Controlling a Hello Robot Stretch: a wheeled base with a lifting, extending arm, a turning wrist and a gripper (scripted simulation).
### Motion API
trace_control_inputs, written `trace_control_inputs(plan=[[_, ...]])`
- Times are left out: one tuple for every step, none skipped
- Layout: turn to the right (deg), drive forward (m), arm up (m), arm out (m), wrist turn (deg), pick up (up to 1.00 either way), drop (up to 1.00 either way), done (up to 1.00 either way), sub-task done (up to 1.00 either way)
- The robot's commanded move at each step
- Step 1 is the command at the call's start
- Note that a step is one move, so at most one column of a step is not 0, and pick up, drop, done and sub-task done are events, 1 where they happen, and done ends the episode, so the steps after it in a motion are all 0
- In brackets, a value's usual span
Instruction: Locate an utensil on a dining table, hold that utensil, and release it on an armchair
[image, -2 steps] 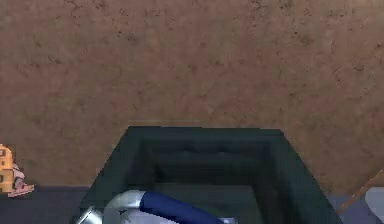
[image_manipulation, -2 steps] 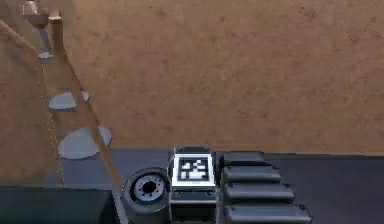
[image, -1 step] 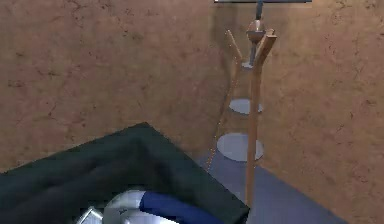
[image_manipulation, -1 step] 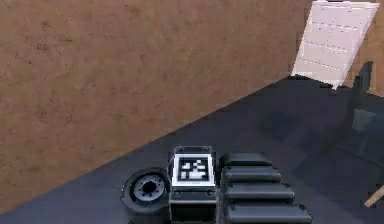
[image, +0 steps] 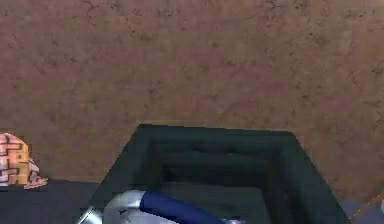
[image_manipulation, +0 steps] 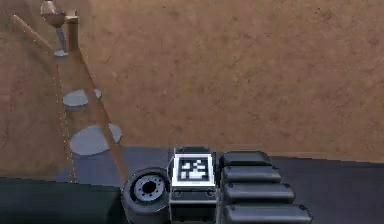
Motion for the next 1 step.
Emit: trace_control_inputs(plan=[[-45.0,0.00,0.00,0.00,0.0,0.00,0.00,0.00,0.00]])
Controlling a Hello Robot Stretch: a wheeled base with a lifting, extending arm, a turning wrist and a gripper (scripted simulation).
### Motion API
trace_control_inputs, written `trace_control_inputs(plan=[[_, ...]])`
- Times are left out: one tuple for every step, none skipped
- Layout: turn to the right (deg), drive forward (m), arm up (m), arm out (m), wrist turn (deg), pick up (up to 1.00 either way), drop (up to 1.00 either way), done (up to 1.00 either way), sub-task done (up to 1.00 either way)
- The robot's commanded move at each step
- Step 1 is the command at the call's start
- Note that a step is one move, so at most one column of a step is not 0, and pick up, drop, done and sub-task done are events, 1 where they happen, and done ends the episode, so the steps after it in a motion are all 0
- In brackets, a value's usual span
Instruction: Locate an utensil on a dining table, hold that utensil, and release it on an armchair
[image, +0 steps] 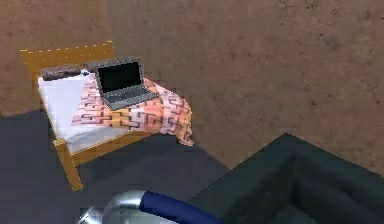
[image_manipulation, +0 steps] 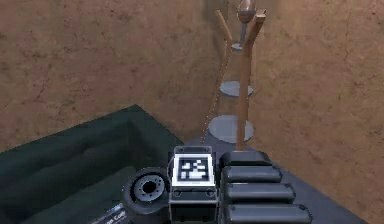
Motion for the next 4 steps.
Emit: trace_control_inputs(plan=[[-45.0,0.00,0.00,0.00,0.0,0.00,0.00,0.00,0.00],[-24.0,0.00,0.00,0.00,0.0,0.00,0.00,0.00,0.00],[45.0,0.00,0.00,0.00,0.0,0.00,0.00,0.00,0.00],[45.0,0.00,0.00,0.00,0.0,0.00,0.00,0.00,0.00]])
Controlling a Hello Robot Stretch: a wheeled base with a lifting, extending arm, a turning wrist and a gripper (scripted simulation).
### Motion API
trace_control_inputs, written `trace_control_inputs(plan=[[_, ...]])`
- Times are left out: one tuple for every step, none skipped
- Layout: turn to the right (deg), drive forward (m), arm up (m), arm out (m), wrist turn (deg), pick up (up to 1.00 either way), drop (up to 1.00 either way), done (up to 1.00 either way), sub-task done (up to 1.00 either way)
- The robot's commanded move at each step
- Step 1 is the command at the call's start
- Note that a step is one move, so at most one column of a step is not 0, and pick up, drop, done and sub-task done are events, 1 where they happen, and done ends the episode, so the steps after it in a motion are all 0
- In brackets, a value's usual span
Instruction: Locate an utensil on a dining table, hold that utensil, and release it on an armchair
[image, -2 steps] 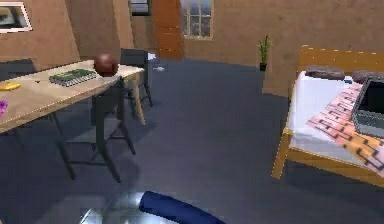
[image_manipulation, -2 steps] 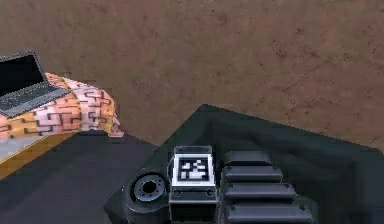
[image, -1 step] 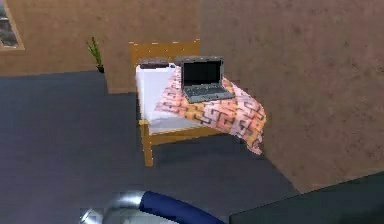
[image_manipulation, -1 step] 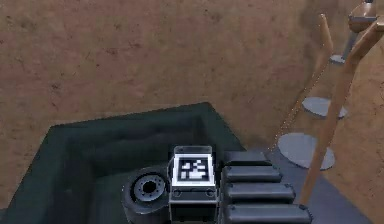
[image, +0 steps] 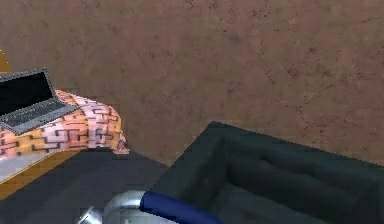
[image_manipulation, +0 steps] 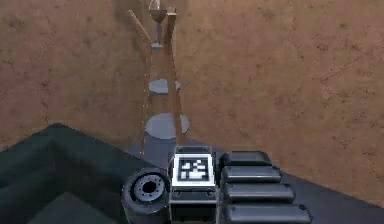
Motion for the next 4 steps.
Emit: trace_control_inputs(plan=[[45.0,0.00,0.00,0.00,0.0,0.00,0.00,0.00,0.00],[3.0,0.00,0.00,0.00,0.0,0.00,0.00,0.00,0.00],[-45.0,0.00,0.00,0.00,0.0,0.00,0.00,0.00,0.00],[-45.0,0.00,0.00,0.00,0.0,0.00,0.00,0.00,0.00]])
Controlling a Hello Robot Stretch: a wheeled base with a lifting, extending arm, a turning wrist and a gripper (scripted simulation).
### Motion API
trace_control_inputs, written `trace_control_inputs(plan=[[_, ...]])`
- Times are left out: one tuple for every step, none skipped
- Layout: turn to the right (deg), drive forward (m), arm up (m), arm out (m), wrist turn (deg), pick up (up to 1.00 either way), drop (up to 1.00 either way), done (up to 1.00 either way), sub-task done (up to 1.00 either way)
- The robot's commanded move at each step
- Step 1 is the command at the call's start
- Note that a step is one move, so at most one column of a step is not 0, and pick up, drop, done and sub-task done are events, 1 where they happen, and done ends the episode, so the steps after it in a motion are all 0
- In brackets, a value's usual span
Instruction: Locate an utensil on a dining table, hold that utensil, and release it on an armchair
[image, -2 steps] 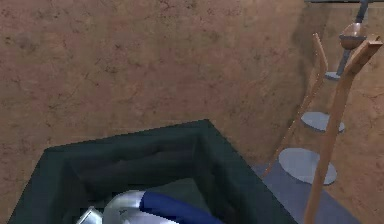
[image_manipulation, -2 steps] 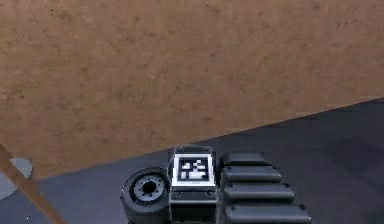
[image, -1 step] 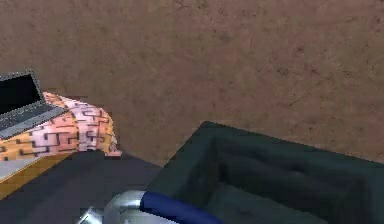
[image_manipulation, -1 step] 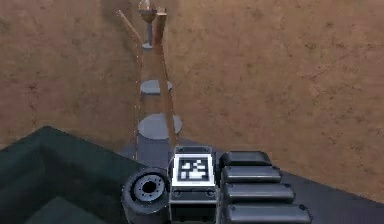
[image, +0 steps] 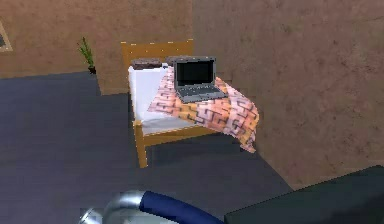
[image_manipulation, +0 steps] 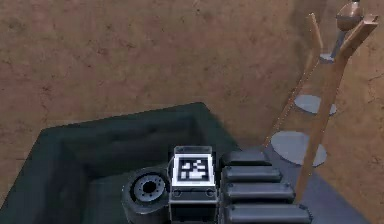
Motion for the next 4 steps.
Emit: trace_control_inputs(plan=[[-24.0,0.00,0.00,0.00,0.0,0.00,0.00,0.00,0.00],[0.0,0.00,0.00,0.36,0.0,0.00,0.00,0.00,0.00],[0.0,0.00,0.00,0.00,45.0,0.00,0.00,0.00,0.00],[0.0,0.00,0.00,0.00,45.0,0.00,0.00,0.00,0.00]])
